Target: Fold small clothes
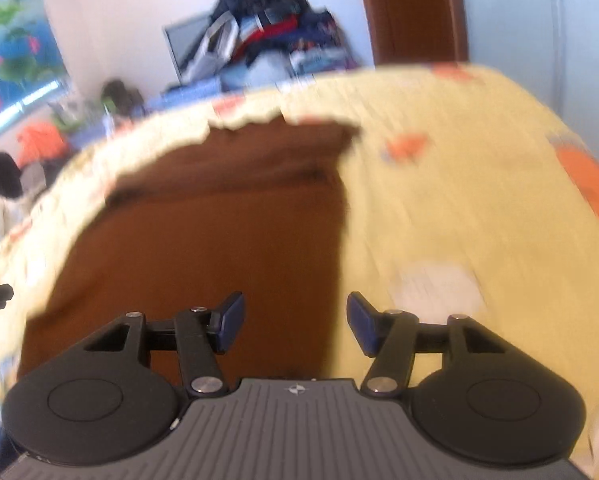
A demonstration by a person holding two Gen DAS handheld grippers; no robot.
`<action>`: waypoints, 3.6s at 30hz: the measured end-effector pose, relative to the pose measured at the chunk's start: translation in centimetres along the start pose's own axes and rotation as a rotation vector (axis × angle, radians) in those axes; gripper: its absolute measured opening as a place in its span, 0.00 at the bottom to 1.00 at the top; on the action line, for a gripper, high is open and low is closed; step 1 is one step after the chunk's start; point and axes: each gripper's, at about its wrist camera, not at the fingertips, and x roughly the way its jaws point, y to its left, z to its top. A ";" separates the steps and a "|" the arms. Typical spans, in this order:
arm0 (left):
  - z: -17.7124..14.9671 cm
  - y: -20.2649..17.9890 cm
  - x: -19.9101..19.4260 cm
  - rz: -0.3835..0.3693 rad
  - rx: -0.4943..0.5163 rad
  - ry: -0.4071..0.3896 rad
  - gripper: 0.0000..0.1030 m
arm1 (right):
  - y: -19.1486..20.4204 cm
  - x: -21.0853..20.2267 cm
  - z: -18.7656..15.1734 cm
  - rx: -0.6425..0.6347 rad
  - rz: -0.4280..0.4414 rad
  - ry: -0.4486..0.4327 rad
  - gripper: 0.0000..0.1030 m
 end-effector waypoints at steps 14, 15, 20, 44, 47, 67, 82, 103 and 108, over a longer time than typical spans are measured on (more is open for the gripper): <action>0.2 -0.6 10.9 0.144 0.182 0.118 0.92 | 2.4 11.7 0.2 -0.229 -0.091 0.042 0.92; 1.0 0.0 10.7 0.153 0.159 0.132 0.91 | 2.2 11.4 0.2 -0.241 -0.093 0.048 0.93; 4.1 -1.2 10.2 0.118 0.134 0.022 0.91 | 1.8 10.8 3.0 -0.169 -0.083 0.046 0.86; 13.4 -3.4 25.2 0.058 0.159 0.046 0.91 | 3.0 22.5 14.2 -0.242 -0.030 0.031 0.91; 13.1 -1.9 29.1 0.124 0.185 0.123 0.95 | 3.7 26.5 14.6 -0.299 -0.084 0.111 0.93; 3.4 4.9 11.3 -0.150 -0.220 0.200 0.99 | -6.9 10.2 5.2 0.237 0.203 0.184 1.00; -4.5 9.0 5.1 -0.662 -0.552 0.475 0.99 | -7.4 2.2 -4.6 0.524 0.605 0.467 1.00; -4.0 9.2 2.9 -0.387 -0.370 0.509 0.05 | -9.2 1.4 -7.6 0.611 0.547 0.418 0.15; 0.9 8.9 2.4 -0.450 -0.313 0.360 0.05 | -9.2 1.1 -4.8 0.605 0.581 0.297 0.14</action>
